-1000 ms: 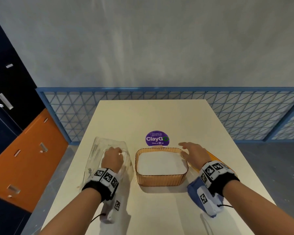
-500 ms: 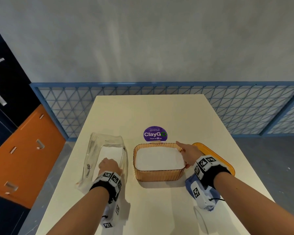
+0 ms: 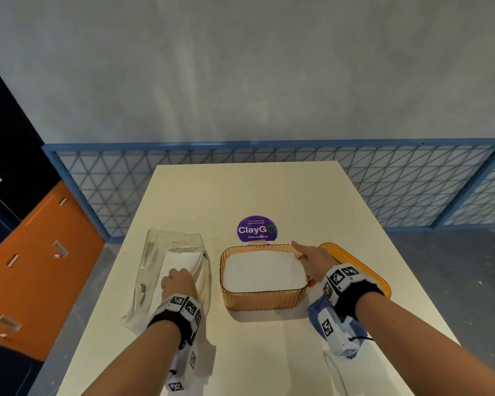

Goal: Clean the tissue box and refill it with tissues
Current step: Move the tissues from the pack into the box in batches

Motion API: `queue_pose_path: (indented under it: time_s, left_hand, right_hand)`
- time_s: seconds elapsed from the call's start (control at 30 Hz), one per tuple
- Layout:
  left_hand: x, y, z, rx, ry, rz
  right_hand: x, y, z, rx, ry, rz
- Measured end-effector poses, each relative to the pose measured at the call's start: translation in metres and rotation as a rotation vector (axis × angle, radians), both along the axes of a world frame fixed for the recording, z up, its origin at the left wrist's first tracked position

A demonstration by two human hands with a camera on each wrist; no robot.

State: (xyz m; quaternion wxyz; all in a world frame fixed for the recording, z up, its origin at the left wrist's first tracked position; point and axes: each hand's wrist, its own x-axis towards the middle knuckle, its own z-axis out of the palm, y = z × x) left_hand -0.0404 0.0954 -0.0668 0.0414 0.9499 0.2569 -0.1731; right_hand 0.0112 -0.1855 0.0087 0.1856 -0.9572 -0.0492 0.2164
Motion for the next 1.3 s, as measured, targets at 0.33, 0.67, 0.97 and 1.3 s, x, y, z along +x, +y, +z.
queue_pose_path:
  time_s: [0.33,0.67,0.97,1.3]
  left_hand:
    - [-0.006,0.023,0.049,-0.178,-0.254,0.056]
    - [-0.031,-0.025,0.108,-0.208,-0.92,-0.262]
    - [-0.028,-0.058,0.077,-0.34,-0.862,-0.73]
    - [0.001,-0.052,0.111,-1.529,-0.787,0.292]
  right_hand:
    - [0.006,-0.004,-0.001,0.01,0.022,-0.011]
    - [0.001,0.065,0.08,0.821,0.257,-0.139]
    - [0.009,0.062,0.108,0.636,0.118,-0.031]
    - [-0.007,0.049,0.128,0.594,-0.2,0.144]
